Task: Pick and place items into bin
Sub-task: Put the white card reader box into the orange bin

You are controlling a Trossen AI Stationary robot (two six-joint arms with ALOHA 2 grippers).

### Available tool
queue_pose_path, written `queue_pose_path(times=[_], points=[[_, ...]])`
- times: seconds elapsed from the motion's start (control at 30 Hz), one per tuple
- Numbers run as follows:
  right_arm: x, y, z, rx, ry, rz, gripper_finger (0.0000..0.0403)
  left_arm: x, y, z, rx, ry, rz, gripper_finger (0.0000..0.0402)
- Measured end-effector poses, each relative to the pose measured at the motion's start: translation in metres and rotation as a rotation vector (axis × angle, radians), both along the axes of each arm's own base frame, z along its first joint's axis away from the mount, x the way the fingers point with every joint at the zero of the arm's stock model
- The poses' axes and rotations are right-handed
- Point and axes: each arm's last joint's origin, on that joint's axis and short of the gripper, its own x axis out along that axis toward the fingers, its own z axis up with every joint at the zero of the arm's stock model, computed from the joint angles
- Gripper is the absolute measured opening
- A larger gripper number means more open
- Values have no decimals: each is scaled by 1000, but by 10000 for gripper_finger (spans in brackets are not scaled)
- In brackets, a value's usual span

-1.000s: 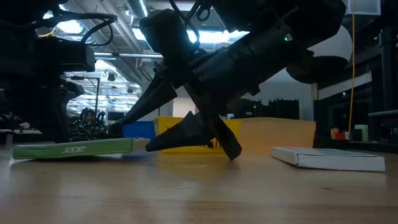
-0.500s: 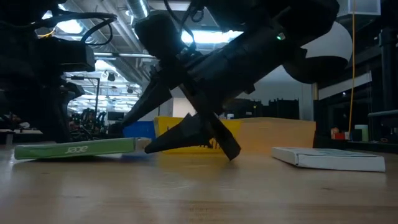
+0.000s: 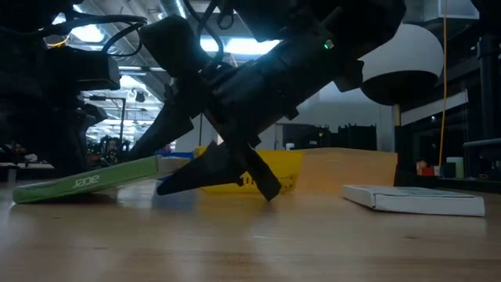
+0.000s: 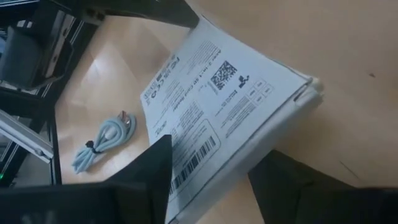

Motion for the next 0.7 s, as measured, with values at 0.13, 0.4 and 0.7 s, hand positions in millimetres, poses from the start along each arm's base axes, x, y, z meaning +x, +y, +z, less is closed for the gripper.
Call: queue_pose_path(times=[0.13, 0.4, 0.7], points=[[1, 0, 1, -28, -16, 18, 127, 1, -1, 0, 15, -10, -37, 3], [1, 0, 1, -54, -24, 38, 57, 2, -2, 8, 29, 16, -63, 3], [0, 7, 3, -108, -30, 144, 48, -1, -13, 42, 13, -70, -163, 3]])
